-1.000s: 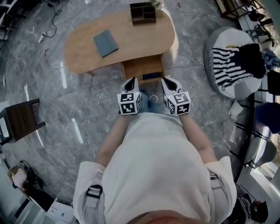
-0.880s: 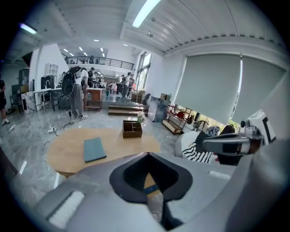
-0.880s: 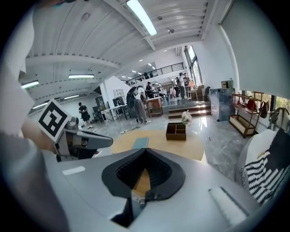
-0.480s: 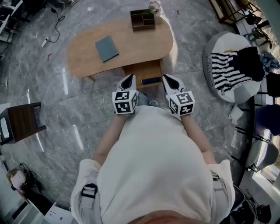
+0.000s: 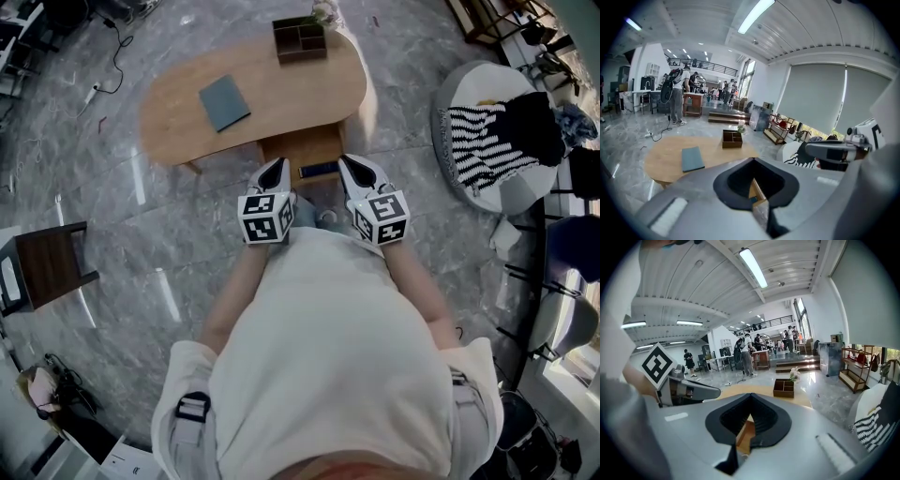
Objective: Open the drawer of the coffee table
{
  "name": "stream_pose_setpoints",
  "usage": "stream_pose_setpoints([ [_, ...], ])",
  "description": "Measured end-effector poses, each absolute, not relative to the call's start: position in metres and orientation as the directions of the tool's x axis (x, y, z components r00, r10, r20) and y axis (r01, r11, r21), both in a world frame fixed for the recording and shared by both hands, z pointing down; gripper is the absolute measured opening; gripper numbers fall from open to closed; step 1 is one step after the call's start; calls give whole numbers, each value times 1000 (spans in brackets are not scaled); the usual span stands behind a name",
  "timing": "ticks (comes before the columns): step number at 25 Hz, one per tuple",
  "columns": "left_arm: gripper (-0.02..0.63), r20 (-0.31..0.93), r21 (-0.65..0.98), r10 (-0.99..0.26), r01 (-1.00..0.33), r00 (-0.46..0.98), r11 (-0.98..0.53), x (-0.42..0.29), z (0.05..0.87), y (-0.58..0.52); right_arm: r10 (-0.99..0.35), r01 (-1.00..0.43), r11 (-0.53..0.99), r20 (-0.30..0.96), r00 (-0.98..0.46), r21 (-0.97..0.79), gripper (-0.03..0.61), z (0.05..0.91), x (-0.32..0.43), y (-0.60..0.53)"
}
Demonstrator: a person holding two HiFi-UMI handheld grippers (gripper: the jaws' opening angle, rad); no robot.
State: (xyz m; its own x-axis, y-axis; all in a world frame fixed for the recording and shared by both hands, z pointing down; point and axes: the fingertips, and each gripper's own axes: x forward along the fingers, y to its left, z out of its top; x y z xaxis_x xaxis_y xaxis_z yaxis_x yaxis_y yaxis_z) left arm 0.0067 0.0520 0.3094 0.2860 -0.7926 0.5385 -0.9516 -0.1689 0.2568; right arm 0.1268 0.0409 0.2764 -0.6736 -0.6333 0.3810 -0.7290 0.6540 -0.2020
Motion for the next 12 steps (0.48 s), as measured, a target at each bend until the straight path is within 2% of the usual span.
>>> stream_pose_setpoints([
  [12,-3,562,283,-772,-946,296,-156,9,319,69,-617,-717,661,384,-687,-221,-2,280,117,58],
])
